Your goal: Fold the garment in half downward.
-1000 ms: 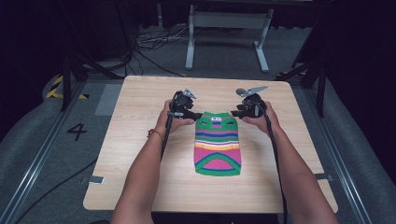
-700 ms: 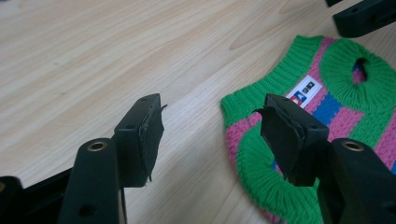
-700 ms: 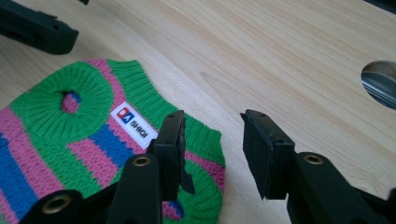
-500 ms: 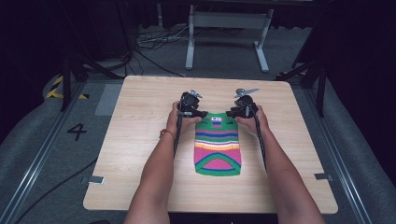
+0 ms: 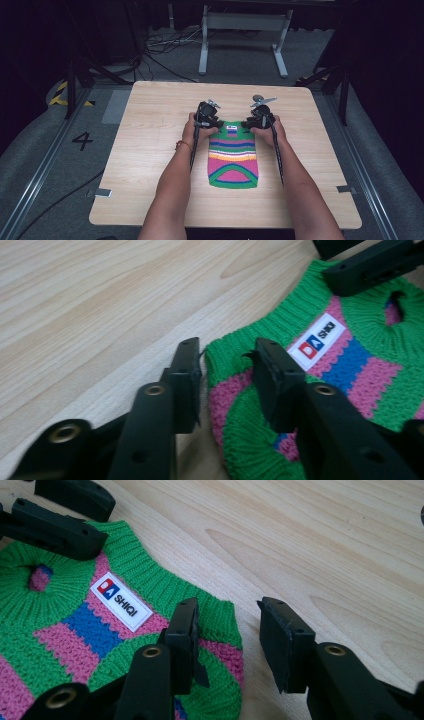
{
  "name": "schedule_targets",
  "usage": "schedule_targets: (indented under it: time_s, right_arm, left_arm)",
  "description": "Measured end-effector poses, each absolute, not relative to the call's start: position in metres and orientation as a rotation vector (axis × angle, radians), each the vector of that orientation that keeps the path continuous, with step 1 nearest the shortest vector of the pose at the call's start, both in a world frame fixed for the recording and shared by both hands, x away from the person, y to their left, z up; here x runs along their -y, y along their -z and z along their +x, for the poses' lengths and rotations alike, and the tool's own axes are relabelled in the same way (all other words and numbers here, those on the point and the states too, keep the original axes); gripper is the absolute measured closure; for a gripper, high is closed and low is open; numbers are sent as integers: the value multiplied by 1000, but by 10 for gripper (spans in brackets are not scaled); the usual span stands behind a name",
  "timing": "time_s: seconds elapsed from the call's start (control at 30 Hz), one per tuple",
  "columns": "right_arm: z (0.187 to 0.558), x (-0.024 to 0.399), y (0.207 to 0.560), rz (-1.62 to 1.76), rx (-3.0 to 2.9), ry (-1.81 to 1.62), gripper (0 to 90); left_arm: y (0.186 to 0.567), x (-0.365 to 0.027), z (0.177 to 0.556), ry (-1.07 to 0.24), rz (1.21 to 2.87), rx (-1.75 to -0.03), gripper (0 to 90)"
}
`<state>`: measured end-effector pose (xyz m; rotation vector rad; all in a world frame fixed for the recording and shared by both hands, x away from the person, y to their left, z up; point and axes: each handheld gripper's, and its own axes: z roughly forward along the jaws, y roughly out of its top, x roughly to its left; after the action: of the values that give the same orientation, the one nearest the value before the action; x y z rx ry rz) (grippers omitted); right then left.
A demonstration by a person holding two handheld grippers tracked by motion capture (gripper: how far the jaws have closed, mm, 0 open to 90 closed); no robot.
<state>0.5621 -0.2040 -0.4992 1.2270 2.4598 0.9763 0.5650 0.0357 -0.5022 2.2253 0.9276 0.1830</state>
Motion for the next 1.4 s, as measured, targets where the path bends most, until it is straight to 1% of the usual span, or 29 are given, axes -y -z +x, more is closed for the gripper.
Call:
schedule_targets:
  time_s: [0.07,0.13,0.17,0.27,0.47,0.63,0.77,1.23,1.4]
  right_arm:
    - [561,202,500,1202,-2473,-1003,724]
    - [559,202,500,1191,-2476,-1018,788]
    - [558,202,501,1194,-2475,-1033,810]
    - [556,203,501,1194,-2460,-1045,841]
    - [553,203,493,1144,-2458,-1072,850]
    - [547,207,475,1099,-2432,-1130,850]
    - [538,212,461,1047,-2413,-1174,850]
    - [508,210,431,865,-2408,-1283,850]
    - [498,211,427,822,-2420,-1310,849]
  left_arm:
    - [502,-36,565,-160,2225,-917,736]
    - [502,-36,564,-153,2232,-908,776]
    - [501,-35,564,-161,2233,-901,801]
    - [499,-33,563,-189,2256,-887,831]
    - [486,-33,560,-257,2242,-854,838]
    - [467,-35,553,-297,2210,-819,838]
    - [454,-38,541,-352,2222,-745,835]
    - [435,-57,514,-382,2192,-649,834]
    - [428,-62,502,-409,2191,-603,832]
